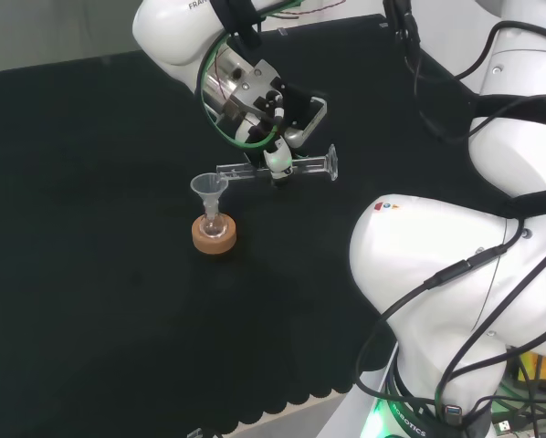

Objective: Pour the water from the graduated cylinder into the round-bottom flask.

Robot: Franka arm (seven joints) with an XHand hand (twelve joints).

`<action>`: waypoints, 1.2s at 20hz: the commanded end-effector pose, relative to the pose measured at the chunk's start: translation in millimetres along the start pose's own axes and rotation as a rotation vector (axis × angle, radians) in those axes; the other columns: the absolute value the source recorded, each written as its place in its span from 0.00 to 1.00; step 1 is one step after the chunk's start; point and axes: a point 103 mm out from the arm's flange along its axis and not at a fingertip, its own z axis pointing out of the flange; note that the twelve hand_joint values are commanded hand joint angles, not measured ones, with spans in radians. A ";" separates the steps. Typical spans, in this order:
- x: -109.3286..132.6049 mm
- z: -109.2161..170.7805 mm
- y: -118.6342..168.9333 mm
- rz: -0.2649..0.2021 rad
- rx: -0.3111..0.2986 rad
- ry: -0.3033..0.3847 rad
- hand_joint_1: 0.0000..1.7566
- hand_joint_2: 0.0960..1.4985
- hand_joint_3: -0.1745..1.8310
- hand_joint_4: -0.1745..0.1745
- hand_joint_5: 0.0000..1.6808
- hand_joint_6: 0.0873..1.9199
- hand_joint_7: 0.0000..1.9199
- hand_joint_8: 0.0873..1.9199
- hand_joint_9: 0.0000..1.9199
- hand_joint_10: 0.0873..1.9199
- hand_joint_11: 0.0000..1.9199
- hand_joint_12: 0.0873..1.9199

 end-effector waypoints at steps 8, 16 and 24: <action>-0.7 -1.8 -3.8 0.016 0.010 -0.024 0.71 0.75 0.09 0.00 0.53 0.56 0.49 0.56 0.71 0.00 0.57 0.43; 2.6 -7.8 -6.7 0.026 0.023 -0.040 0.71 0.75 0.09 0.00 0.53 0.56 0.49 0.56 0.71 0.00 0.57 0.43; 1.9 -7.9 -7.5 0.026 0.036 -0.043 0.71 0.75 0.09 0.00 0.53 0.56 0.48 0.56 0.71 0.00 0.57 0.43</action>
